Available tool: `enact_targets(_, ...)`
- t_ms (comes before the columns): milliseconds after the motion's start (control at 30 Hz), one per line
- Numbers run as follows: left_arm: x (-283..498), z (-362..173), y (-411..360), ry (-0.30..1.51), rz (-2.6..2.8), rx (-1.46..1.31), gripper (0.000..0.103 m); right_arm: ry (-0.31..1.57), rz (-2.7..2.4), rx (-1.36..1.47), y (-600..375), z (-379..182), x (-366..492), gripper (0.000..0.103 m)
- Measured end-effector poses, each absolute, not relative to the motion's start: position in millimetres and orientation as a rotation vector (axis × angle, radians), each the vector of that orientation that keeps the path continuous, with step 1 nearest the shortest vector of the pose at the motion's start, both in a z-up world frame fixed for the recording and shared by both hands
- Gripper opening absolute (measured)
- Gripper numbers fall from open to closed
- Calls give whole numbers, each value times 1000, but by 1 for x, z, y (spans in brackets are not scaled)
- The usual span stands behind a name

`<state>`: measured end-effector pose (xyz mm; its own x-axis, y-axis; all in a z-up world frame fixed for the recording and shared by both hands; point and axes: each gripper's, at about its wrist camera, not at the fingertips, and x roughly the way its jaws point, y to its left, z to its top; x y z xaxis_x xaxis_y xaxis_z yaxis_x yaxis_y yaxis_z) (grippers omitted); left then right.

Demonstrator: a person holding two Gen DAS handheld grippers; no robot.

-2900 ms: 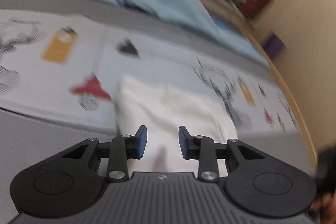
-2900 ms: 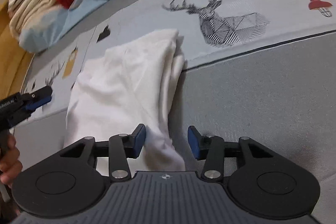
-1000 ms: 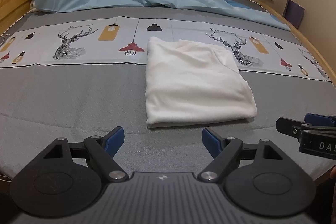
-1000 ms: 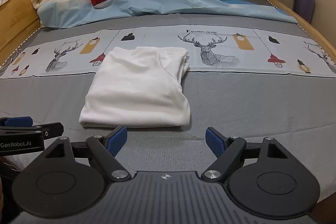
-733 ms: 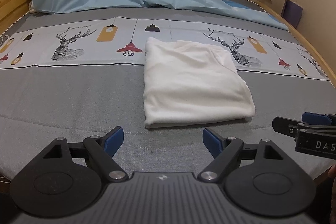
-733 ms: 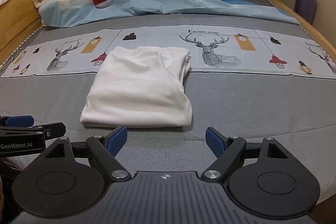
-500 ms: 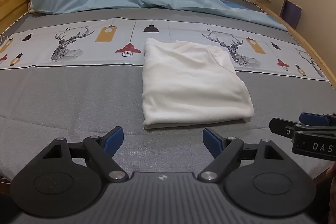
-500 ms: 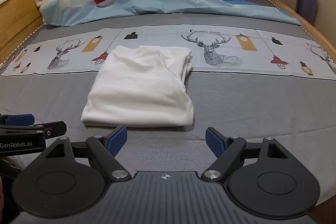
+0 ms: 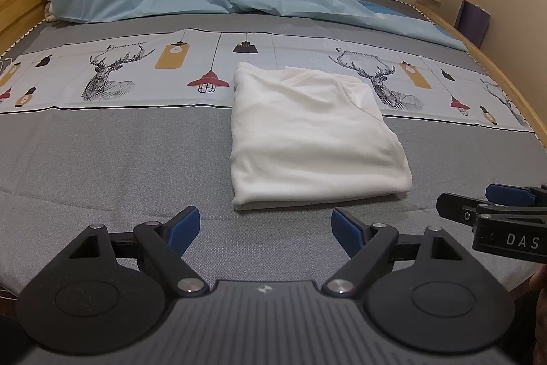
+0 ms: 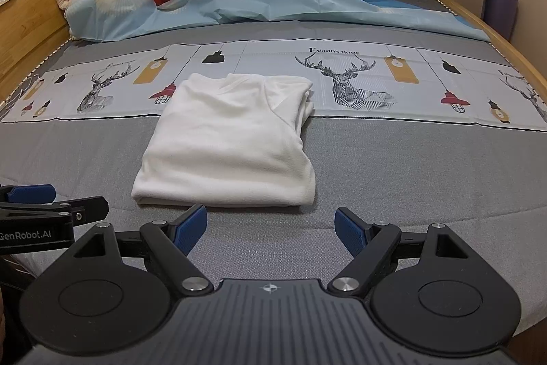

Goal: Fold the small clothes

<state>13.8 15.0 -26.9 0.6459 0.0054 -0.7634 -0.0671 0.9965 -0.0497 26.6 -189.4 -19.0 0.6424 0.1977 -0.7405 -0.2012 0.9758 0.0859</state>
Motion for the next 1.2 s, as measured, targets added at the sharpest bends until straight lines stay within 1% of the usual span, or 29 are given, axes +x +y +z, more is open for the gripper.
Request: enact_targets(1200,13,-24,12,856,22,-64,88,844,226,-4,-188,-19,27,83)
